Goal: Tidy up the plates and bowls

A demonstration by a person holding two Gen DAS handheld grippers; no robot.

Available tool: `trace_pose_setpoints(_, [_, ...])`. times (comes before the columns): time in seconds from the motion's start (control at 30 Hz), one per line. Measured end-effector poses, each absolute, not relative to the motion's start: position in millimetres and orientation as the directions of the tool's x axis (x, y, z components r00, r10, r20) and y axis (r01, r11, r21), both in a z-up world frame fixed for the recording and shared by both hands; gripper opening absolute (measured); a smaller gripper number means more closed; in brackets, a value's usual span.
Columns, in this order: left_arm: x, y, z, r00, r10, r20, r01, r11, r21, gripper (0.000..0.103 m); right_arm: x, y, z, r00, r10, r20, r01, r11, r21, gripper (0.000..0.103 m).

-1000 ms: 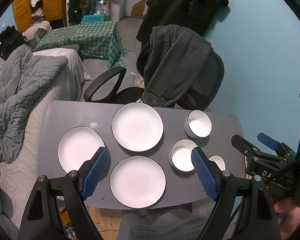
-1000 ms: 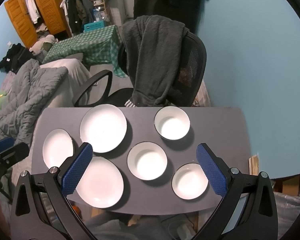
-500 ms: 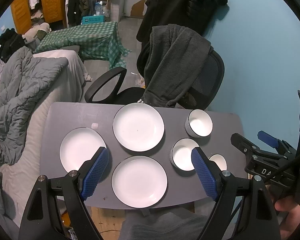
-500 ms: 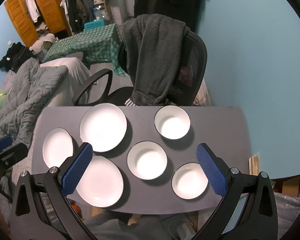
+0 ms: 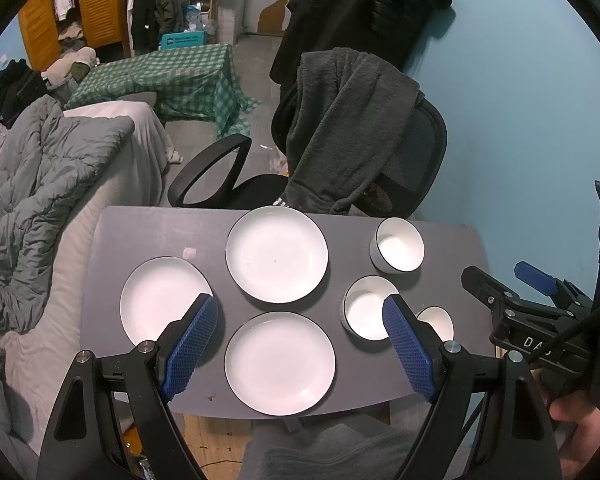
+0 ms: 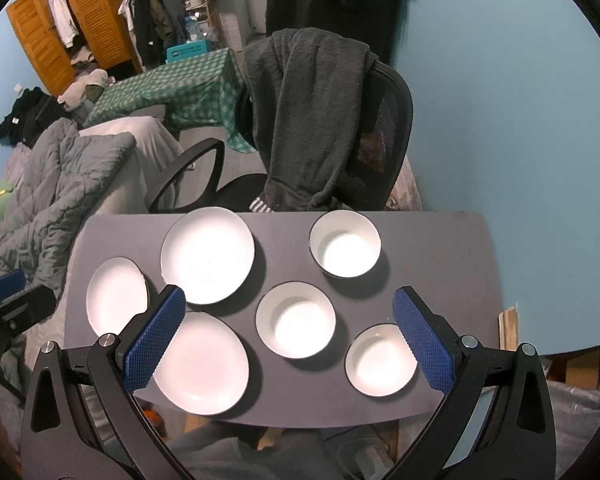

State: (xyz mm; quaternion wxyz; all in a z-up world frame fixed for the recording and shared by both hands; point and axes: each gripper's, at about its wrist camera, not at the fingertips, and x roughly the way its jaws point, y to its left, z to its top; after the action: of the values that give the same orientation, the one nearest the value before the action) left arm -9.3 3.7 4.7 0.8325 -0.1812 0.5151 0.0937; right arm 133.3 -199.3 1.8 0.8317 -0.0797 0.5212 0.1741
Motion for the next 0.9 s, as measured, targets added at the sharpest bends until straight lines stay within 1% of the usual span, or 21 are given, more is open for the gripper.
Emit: trace_pose_setpoints(0.9, [-8.7, 14.0, 0.8, 0.435, -0.046, -0.899, -0.341, 0.916, -0.211, 0.086, 131.6, -198.1, -2.9, 0.385, 0.198, -0.902, -0.364, 0.930, 0.049, 0.101])
